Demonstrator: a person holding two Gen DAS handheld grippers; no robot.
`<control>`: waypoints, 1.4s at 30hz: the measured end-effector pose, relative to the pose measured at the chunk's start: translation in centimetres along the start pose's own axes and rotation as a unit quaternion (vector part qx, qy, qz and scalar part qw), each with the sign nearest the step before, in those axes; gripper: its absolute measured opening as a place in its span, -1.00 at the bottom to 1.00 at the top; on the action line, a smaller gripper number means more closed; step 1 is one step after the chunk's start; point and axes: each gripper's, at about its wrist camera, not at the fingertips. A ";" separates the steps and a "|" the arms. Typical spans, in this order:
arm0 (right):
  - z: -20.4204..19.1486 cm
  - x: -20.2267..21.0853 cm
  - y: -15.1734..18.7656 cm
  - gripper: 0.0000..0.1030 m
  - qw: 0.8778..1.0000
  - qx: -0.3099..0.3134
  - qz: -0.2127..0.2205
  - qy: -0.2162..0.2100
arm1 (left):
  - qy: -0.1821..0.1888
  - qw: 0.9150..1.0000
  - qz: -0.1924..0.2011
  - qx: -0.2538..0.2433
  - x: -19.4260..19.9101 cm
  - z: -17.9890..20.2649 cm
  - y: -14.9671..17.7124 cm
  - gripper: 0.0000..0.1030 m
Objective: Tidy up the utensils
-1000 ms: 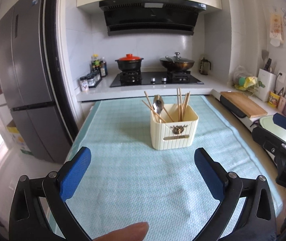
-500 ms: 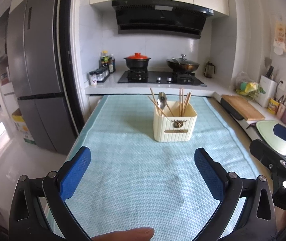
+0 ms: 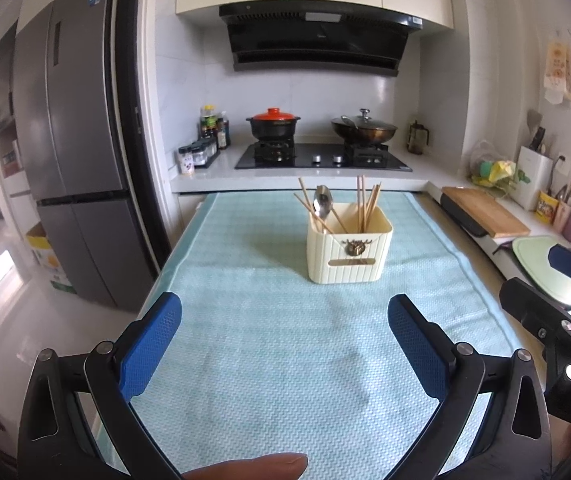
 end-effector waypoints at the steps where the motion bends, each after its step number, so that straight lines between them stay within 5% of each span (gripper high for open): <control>1: 0.0 0.0 0.0 0.70 1.000 0.000 0.000 0.000 | 0.000 1.000 0.000 0.000 0.0 0.0 0.0 0.99; 42: 0.7 -0.3 0.1 0.70 1.000 -0.001 -0.003 0.003 | 0.003 1.000 -0.001 -0.008 -0.7 0.4 0.0 0.99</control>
Point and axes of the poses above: each gripper's, at about its wrist camera, not at the fingertips, and x roughly against the way its jaws point, z to its right, y to its underside, and after that the axes turned 5 degrees about -x, right-handed
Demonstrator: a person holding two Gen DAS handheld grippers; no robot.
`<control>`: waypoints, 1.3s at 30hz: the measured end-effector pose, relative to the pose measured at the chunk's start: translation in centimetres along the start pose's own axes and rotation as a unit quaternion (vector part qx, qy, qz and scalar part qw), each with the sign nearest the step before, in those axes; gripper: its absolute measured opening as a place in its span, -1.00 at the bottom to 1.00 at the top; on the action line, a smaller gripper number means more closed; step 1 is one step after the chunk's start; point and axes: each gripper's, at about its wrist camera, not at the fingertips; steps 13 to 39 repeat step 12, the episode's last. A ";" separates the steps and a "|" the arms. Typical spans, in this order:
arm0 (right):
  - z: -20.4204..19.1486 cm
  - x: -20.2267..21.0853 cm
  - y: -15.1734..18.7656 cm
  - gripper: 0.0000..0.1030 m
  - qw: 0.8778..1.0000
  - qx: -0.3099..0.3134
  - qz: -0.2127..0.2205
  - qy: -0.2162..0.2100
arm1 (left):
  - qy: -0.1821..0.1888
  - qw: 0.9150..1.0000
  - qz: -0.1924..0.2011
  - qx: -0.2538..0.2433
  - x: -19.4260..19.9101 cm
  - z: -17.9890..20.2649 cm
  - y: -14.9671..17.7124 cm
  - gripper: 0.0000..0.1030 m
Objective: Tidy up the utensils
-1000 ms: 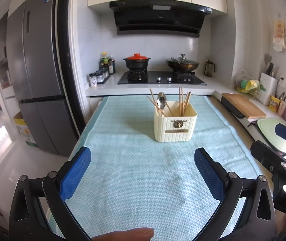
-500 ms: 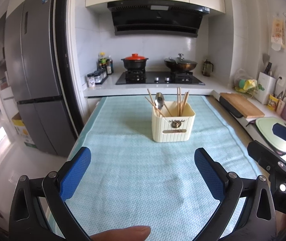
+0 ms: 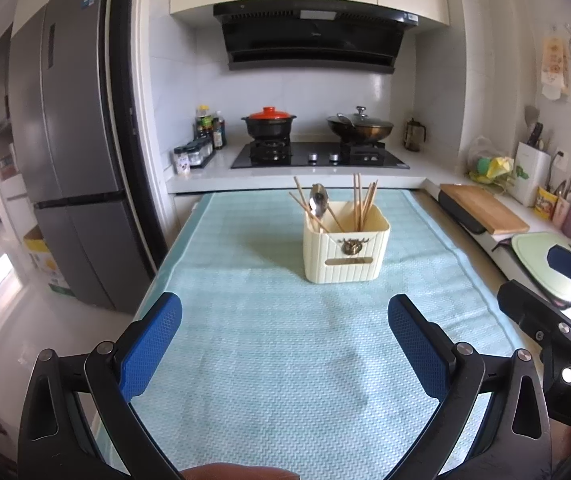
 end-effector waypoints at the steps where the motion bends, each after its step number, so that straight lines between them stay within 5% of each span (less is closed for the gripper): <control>1: 0.0 0.0 0.0 0.70 1.000 0.000 0.000 0.000 | -0.001 1.000 -0.001 0.000 -0.1 0.0 0.0 0.99; 39: 0.2 -0.2 0.1 0.70 1.000 -0.006 -0.004 0.002 | -0.005 1.000 0.001 0.004 -0.2 -0.1 0.2 0.99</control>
Point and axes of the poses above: each gripper's, at about its wrist camera, not at the fingertips, and x roughly against the way its jaws point, z to its right, y to its underside, and after that the axes turned 5 degrees about -x, right-handed
